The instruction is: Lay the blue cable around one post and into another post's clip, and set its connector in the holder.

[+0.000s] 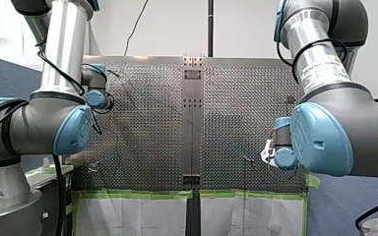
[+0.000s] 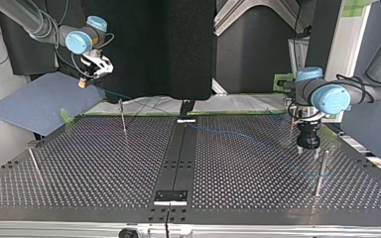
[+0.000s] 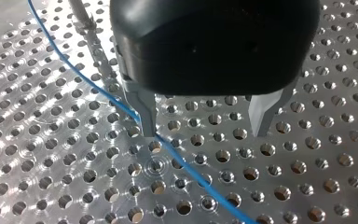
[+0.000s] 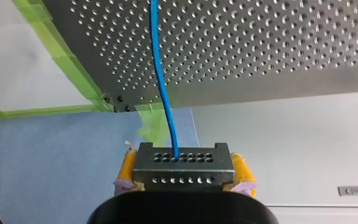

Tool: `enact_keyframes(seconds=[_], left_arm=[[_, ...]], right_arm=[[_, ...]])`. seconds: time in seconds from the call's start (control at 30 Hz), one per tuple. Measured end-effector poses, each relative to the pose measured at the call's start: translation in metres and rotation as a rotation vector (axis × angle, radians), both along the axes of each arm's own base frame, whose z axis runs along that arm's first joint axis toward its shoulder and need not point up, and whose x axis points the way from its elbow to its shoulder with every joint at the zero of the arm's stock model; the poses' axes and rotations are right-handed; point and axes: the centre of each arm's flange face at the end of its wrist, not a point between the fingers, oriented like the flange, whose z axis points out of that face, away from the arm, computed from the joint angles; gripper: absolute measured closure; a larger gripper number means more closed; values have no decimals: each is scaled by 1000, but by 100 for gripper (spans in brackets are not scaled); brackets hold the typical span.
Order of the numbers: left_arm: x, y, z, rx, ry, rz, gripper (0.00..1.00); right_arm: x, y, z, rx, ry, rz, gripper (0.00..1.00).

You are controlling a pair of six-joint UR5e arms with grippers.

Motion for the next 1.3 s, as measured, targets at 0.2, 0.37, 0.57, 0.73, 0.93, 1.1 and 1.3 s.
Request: enact_keyframes(seconds=[0.2, 0.37, 0.57, 0.73, 0.93, 1.1, 1.3], left_arm=[[0, 0, 0, 0, 0, 0, 0], [0, 0, 0, -1, 0, 1, 0], [0, 2, 0, -1, 0, 5, 0], [0, 3, 0, -1, -1, 6, 0], [0, 3, 0, -1, 0, 6, 0], [0, 3, 0, -1, 0, 6, 0], [0, 3, 0, -1, 0, 6, 0]], right_arm=[[-19, -10, -16, -12, -57, -12, 98], [-38, -21, -34, -25, -112, -23, 98], [-63, -31, -57, -30, -163, -55, 98], [-84, -30, -76, -10, -172, -95, 98], [-112, -26, -104, 20, -170, -145, 98], [-126, -19, -130, 57, -171, -168, 98], [-125, -11, -151, 95, -159, -165, 98]])
